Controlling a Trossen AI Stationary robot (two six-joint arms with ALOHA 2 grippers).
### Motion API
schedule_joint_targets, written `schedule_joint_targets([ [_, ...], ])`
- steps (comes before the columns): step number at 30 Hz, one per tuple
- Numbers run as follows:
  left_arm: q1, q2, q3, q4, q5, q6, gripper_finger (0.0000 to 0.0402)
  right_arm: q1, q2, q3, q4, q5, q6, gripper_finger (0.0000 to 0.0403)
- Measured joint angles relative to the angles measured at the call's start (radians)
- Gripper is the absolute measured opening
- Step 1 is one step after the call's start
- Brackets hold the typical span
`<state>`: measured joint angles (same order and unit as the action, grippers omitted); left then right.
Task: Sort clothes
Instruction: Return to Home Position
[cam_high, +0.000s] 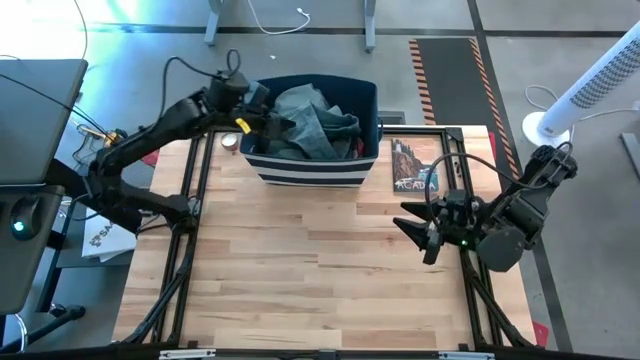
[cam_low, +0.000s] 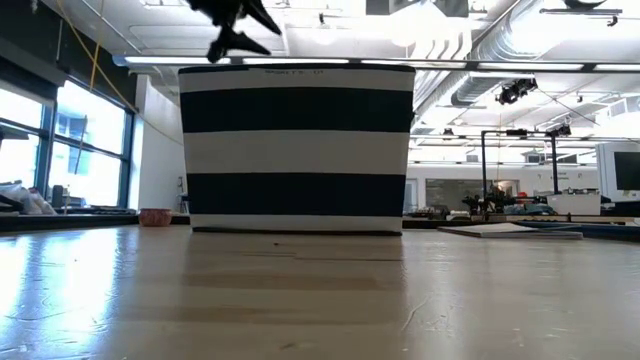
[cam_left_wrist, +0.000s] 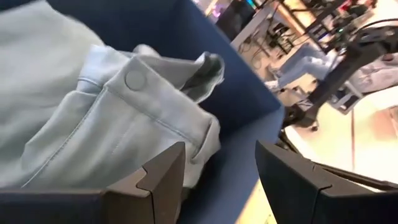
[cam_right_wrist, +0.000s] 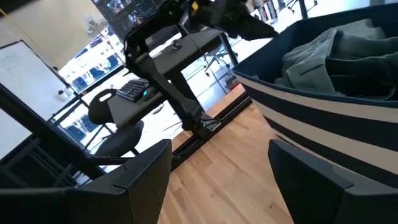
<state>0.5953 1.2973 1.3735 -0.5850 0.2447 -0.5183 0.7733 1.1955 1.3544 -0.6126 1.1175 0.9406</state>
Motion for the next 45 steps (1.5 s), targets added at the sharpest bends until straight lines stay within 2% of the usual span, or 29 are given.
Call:
schedule_joint_targets([
  [8,-0.055,-0.108,0.000,-0.025,-0.001,0.104,0.0192,-0.090,-0.031,0.000,0.041,-0.141,-0.093,0.0263],
  [10,-0.080,-0.133,0.000,-0.057,-0.048,0.122,0.0192,-0.110,-0.042,0.000,0.064,-0.171,-0.137,0.0263],
  [15,-0.157,-0.199,0.000,-0.128,-0.237,0.133,0.0192,-0.172,-0.070,0.000,0.081,-0.257,-0.208,0.0263],
  [23,-0.266,-0.303,-0.059,-0.152,-0.360,0.137,0.0192,-0.302,-0.103,0.000,0.078,-0.424,-0.319,0.0263],
  [29,-0.336,-0.416,-0.183,-0.138,-0.348,0.170,0.0181,-0.384,-0.146,0.000,0.045,-0.493,-0.407,0.0263],
  [36,-0.394,-0.593,-0.376,0.042,-0.303,0.125,0.0175,-0.427,-0.203,0.000,-0.108,-0.510,-0.450,0.0263],
  [39,-0.409,-0.661,-0.451,0.099,-0.304,0.102,0.0175,-0.435,-0.205,0.000,-0.123,-0.551,-0.510,0.0263],
  [45,-0.420,-0.776,-0.565,0.149,-0.316,0.069,0.0175,-0.477,-0.256,-0.062,-0.124,-0.575,-0.498,0.0263],
])
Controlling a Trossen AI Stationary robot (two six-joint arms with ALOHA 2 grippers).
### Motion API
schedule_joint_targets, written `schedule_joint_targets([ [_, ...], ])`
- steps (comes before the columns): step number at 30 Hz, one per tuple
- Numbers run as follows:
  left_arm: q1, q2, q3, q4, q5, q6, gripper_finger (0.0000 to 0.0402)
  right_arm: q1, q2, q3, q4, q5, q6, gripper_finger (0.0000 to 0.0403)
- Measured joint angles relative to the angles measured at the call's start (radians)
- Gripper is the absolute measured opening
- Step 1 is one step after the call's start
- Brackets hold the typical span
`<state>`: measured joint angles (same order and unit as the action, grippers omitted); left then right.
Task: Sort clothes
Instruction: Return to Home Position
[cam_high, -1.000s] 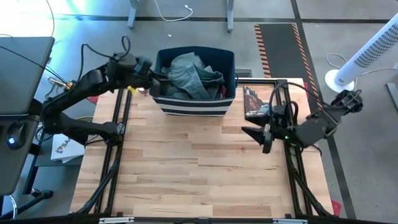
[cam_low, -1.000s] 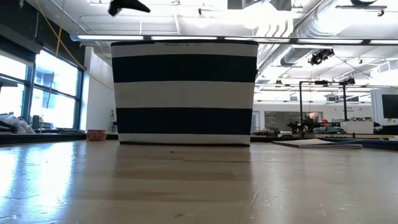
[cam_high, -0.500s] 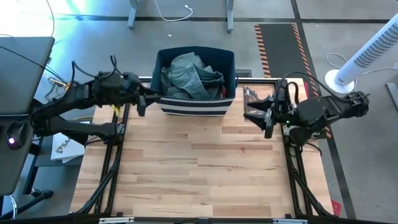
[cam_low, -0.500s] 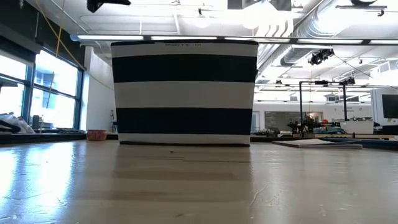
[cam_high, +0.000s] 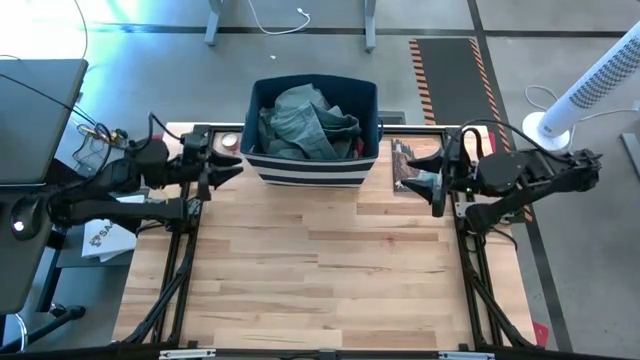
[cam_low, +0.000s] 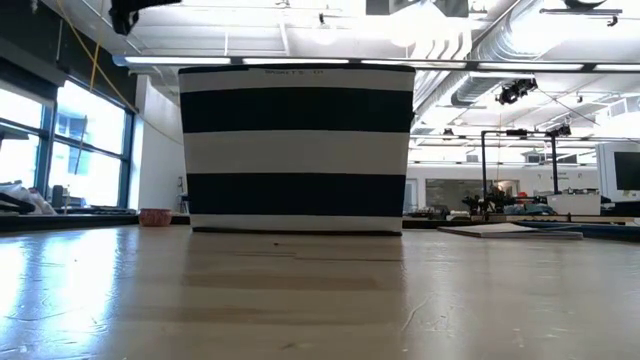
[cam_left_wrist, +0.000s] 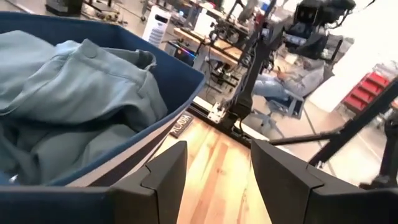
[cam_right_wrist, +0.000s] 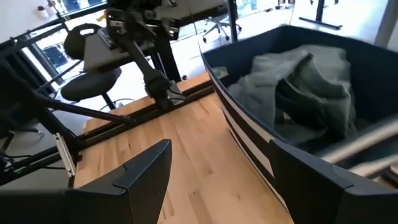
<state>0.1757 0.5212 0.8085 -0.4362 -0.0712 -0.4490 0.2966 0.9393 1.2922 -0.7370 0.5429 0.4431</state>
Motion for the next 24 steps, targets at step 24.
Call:
schedule_joint_targets([
  [24,0.000,-0.198,-0.464,0.359,0.059,-0.120,0.0174,-0.108,-0.397,-0.863,0.774,-0.363,0.206,0.0263],
])
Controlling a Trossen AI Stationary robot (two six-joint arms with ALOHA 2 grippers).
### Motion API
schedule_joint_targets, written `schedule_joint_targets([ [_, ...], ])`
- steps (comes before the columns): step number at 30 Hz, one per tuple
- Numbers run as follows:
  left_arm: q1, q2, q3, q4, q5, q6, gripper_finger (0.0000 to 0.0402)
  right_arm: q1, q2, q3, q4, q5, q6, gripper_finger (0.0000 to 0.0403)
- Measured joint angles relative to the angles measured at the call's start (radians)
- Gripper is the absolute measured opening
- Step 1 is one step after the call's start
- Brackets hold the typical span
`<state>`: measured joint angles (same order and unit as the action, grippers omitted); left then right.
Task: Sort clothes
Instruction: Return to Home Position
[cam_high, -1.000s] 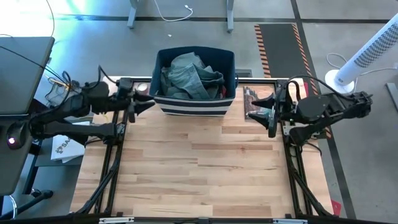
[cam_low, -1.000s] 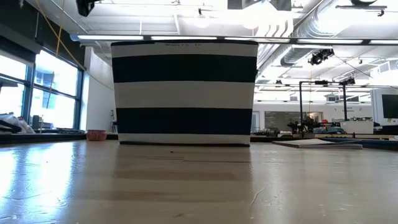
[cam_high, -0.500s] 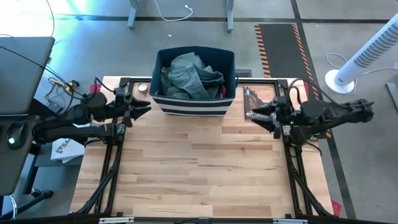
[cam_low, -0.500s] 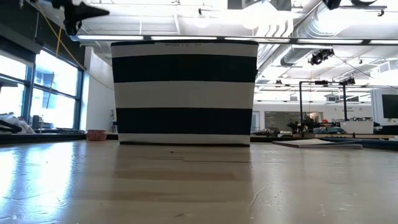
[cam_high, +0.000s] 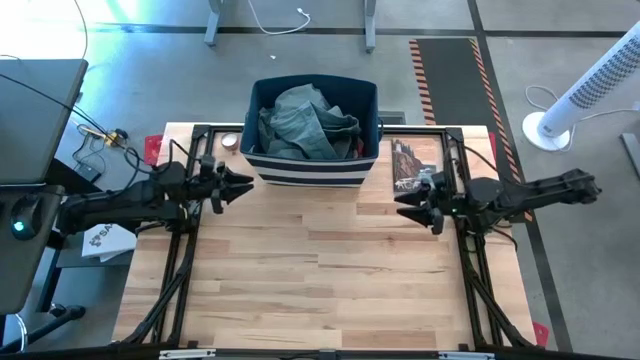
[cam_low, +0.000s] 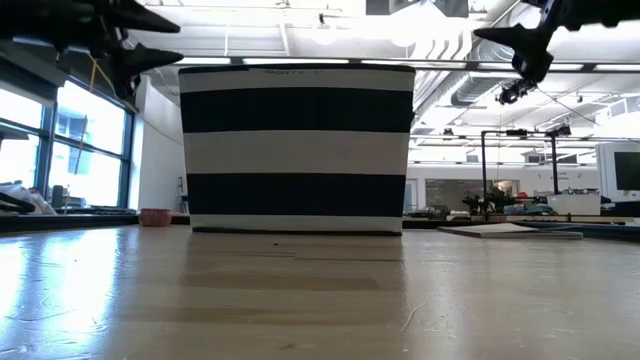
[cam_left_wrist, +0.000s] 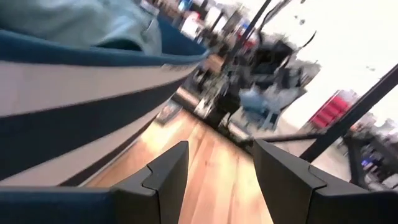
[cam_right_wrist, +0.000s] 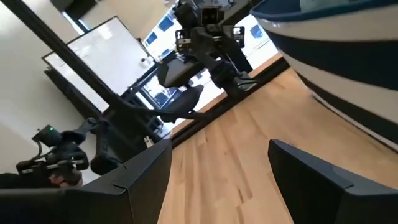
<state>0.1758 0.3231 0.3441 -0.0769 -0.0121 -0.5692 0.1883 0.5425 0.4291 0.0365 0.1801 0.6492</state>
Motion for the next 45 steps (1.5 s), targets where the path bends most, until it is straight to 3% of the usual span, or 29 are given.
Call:
schedule_joint_targets([
  [10,0.000,-0.011,-0.229,0.392,0.001,-0.030,0.0174,-0.056,-0.013,-0.107,0.138,0.006,-0.055,0.0263],
  [23,0.000,-0.010,-0.334,0.445,-0.024,-0.126,0.0174,-0.106,-0.201,-0.365,0.357,-0.055,0.038,0.0263],
  [35,0.000,-0.010,-0.334,0.449,-0.023,-0.156,0.0174,-0.116,-0.334,-0.419,0.217,-0.032,0.022,0.0263],
  [40,0.000,-0.010,-0.334,0.431,-0.020,-0.152,0.0174,-0.136,-0.435,-0.419,0.061,-0.043,0.012,0.0263],
  [45,0.000,-0.010,-0.334,0.389,-0.020,-0.012,0.0174,-0.162,-0.533,-0.391,-0.072,-0.055,-0.074,0.0263],
])
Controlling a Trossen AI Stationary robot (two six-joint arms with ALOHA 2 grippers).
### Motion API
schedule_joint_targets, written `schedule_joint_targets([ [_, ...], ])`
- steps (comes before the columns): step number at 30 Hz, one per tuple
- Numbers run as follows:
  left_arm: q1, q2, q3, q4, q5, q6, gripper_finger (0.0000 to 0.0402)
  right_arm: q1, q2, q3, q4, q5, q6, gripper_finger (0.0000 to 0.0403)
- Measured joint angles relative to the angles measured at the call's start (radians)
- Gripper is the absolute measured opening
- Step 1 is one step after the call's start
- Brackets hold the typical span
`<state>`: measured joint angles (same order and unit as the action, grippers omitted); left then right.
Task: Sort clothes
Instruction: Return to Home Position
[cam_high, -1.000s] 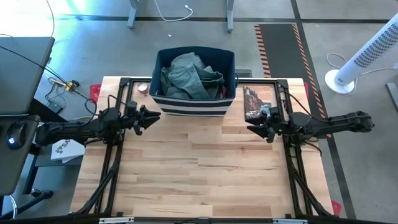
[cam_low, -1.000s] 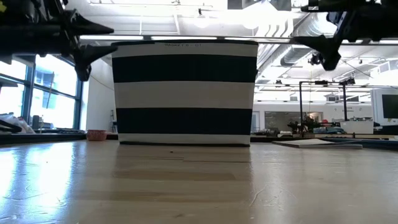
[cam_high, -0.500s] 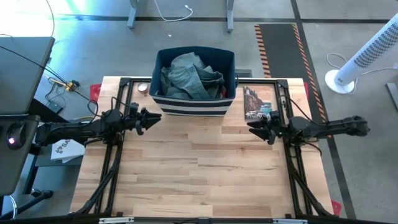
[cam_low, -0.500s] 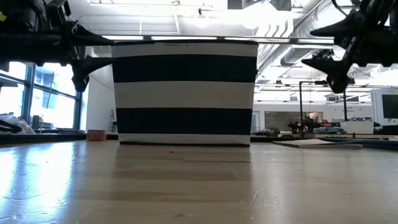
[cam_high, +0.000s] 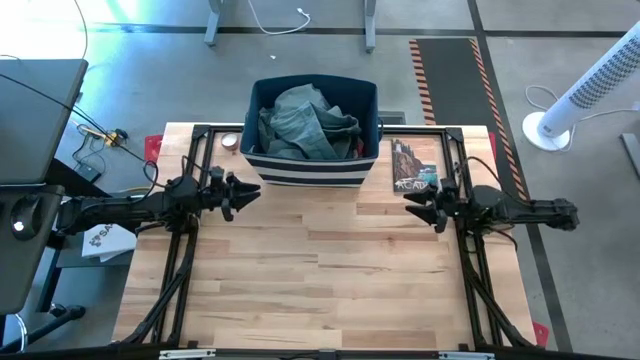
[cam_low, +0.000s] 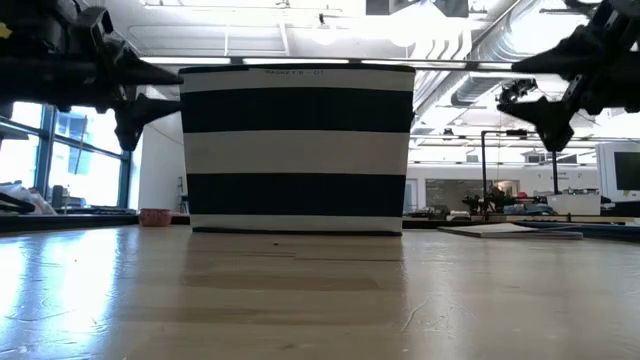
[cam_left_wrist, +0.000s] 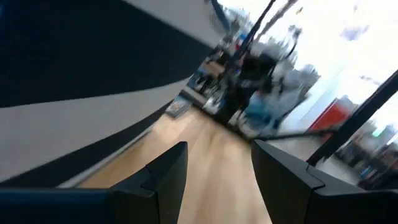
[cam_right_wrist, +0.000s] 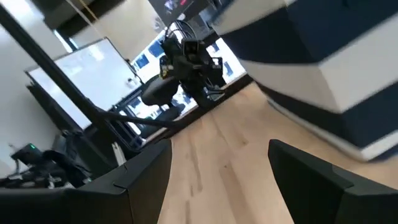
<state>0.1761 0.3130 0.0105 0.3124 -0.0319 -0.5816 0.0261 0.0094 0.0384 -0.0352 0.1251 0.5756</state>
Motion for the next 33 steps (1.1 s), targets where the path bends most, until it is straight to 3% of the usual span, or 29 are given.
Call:
schedule_joint_targets([
  [8,0.000,0.001,0.000,-0.121,-0.024,0.136,0.0174,-0.020,-0.005,0.102,-0.345,-0.004,-0.052,0.0263],
  [15,0.000,0.001,0.000,-0.274,-0.006,0.293,0.0174,-0.020,-0.004,0.102,-0.342,-0.018,-0.055,0.0263],
  [25,0.000,0.003,0.000,-0.300,-0.005,0.297,0.0174,-0.020,-0.002,0.102,-0.391,0.058,0.078,0.0263],
  [33,0.000,0.003,0.000,-0.300,-0.005,0.297,0.0174,-0.020,-0.002,0.102,-0.391,0.057,-0.085,0.0263],
])
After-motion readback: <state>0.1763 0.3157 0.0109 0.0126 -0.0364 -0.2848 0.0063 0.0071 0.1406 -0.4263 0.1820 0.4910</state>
